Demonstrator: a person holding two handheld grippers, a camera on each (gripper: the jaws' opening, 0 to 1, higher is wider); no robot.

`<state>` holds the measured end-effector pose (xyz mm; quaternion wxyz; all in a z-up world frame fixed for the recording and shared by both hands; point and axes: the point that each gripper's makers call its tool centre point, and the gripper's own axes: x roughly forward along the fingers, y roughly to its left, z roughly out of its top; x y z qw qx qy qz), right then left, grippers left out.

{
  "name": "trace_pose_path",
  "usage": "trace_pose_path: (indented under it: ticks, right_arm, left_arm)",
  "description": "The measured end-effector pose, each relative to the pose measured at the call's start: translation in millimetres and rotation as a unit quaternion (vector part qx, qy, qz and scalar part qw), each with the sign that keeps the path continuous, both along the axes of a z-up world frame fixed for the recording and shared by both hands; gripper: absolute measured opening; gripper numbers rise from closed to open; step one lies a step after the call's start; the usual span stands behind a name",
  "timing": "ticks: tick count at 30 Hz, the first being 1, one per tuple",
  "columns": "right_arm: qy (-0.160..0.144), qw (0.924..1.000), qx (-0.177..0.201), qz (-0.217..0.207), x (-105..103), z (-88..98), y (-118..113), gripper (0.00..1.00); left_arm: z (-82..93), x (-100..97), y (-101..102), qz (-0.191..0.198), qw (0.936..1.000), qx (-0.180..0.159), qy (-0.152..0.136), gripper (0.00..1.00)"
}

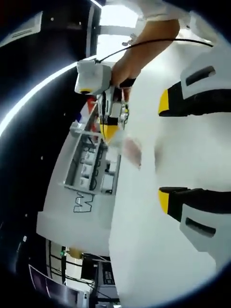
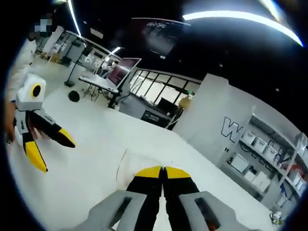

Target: Open the resealable bag by pulling the two sides of the seal apart until the entire bag opening is separated and visibly accessible.

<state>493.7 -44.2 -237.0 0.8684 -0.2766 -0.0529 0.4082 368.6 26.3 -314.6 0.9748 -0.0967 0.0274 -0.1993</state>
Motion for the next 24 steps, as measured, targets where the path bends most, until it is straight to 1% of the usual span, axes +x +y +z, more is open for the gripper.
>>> trace_pose_path:
  ticks: [4,7,11,14,16,17,19,24]
  right_arm:
    - [0.007,0.9999,0.003,-0.007,16,-1.7,-3,0.00]
    - [0.006,0.9999,0.004,-0.014,24,-2.0,-4,0.00]
    - [0.006,0.9997,0.008,-0.021,34,-1.5,-5,0.00]
    - [0.006,0.9996,0.007,-0.028,45,-1.9,-7,0.00]
    - [0.006,0.9994,0.006,-0.033,52,-2.2,-9,0.00]
    - [0.007,0.9992,0.005,-0.038,61,-2.6,-11,0.00]
    - [0.007,0.9990,0.003,-0.043,70,-3.4,-13,0.00]
    - [0.010,0.9985,-0.006,-0.054,86,-10.2,-17,0.00]
  left_arm:
    - [-1.3,-1.0,-2,-0.001,1.0000,0.001,0.003,0.58]
    - [-2.6,0.0,-1,0.000,1.0000,0.002,0.007,0.58]
    - [-2.2,0.2,-1,0.001,1.0000,-0.002,0.007,0.57]
    - [-1.3,-0.4,0,0.001,0.9999,-0.008,0.007,0.56]
    - [-0.9,-0.2,1,0.001,0.9999,-0.013,0.007,0.56]
    - [-0.9,-0.2,1,0.001,0.9998,-0.015,0.008,0.56]
    - [-0.8,-0.3,0,0.001,0.9998,-0.018,0.009,0.56]
    - [-1.9,-0.5,0,0.001,0.9998,-0.017,0.011,0.56]
